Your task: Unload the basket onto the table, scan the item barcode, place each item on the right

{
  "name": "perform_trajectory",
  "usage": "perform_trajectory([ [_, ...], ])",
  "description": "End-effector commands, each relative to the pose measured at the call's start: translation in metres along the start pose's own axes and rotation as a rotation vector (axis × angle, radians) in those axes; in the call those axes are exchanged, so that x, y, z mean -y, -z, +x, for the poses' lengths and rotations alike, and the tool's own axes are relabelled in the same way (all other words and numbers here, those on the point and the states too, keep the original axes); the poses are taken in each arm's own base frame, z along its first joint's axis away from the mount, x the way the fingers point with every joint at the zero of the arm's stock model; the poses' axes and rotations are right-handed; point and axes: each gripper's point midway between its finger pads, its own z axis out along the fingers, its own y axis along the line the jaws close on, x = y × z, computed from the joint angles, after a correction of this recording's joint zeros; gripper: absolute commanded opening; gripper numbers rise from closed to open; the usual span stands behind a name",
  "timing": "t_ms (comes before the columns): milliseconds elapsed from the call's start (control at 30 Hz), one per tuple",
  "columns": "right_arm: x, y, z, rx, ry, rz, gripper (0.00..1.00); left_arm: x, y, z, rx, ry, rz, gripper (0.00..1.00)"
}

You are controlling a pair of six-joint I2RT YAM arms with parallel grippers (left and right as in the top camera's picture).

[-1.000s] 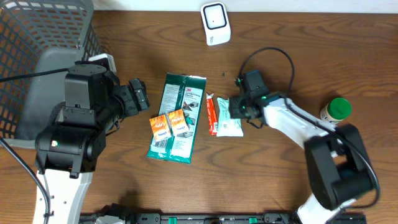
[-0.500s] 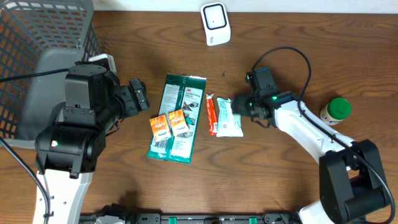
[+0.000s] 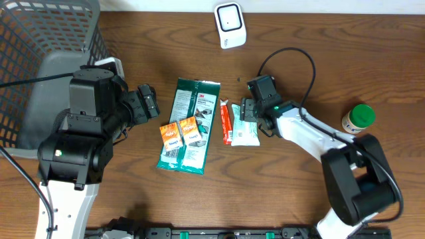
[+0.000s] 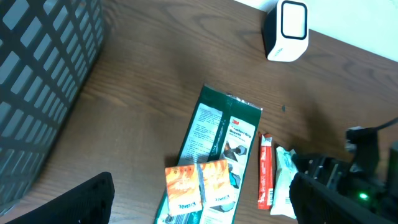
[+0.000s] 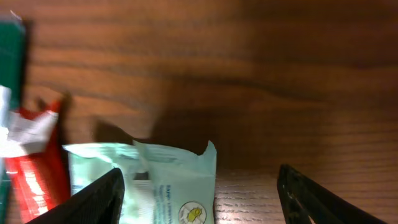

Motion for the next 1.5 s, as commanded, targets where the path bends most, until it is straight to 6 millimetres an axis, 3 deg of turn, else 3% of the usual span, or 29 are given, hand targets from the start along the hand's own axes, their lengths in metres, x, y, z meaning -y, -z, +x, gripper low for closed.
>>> perform_trajectory([
  [0, -0.003, -0.007, 0.012, -0.047, 0.005, -0.002, 0.73, -0.002, 0.004, -0.006, 0.021, -0.001, -0.011, 0.90],
  [367, 0.025, 0.009, 0.052, -0.214, -0.015, 0.111, 0.60, -0.002, 0.004, -0.006, 0.021, -0.001, -0.011, 0.90],
  [567, 0.024, 0.015, 0.072, -0.310, -0.080, 0.100, 0.63, -0.002, 0.004, -0.006, 0.021, -0.001, -0.011, 0.90],
  [867, 0.029, 0.027, 0.055, -0.289, -0.135, 0.040, 0.71, -0.002, 0.004, -0.006, 0.021, -0.001, -0.011, 0.90],
  [1467, 0.019, 0.030, 0.060, -0.368, -0.222, -0.088, 0.71, -0.002, 0.004, -0.006, 0.021, -0.001, -0.011, 0.90],
])
